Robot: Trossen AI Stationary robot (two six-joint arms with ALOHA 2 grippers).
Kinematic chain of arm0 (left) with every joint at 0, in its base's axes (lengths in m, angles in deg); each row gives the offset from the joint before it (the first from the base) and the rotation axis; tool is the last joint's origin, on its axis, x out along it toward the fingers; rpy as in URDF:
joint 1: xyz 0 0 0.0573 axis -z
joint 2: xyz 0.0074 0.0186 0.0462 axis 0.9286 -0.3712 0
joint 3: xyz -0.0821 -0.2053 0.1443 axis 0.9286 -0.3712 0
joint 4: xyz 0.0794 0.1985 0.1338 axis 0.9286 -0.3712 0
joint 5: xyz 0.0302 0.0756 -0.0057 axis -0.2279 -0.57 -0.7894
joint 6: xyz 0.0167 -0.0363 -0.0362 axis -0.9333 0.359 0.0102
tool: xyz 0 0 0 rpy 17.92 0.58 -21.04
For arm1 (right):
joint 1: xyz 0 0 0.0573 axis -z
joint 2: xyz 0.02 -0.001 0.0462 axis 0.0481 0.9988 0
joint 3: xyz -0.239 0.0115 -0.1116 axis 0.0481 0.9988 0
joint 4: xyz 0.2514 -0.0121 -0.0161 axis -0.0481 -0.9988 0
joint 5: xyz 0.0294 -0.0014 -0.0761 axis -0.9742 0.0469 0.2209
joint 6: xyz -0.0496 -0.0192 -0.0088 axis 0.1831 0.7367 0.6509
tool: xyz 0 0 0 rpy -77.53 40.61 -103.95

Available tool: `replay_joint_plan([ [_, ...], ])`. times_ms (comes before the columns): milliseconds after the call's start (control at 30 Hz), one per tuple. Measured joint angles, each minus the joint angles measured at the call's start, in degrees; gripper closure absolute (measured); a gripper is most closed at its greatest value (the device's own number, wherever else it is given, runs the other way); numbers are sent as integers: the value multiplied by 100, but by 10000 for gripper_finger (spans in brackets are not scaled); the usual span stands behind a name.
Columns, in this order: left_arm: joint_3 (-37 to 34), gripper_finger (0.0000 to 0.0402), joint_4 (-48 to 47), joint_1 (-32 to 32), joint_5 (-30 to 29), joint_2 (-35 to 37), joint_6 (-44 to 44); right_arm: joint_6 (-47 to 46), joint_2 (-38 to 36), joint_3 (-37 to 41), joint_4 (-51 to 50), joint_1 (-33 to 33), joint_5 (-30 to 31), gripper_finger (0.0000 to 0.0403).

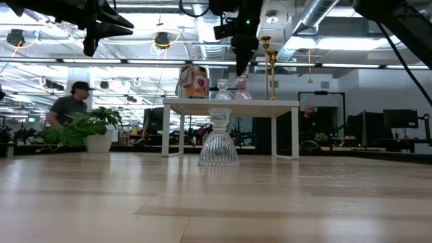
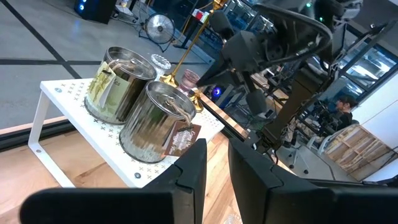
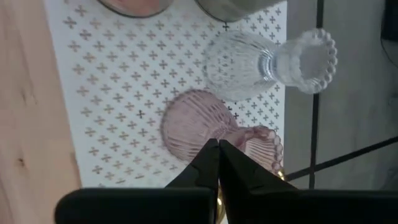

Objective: Pick & Place candle stick holders
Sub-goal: Put the pink candle holder on the shelf

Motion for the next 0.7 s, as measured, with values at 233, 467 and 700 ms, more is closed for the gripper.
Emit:
replay_joint_plan([
  [233,0,335,0,0,1,1,-2,55,-2,0,106,166,1,403],
  [467,0,335,0,0,0,1,-2,137,-2,0,239,354,49,403],
  [700,0,335,0,0,0,2,-2,256,-4,0,587,485,69,403],
])
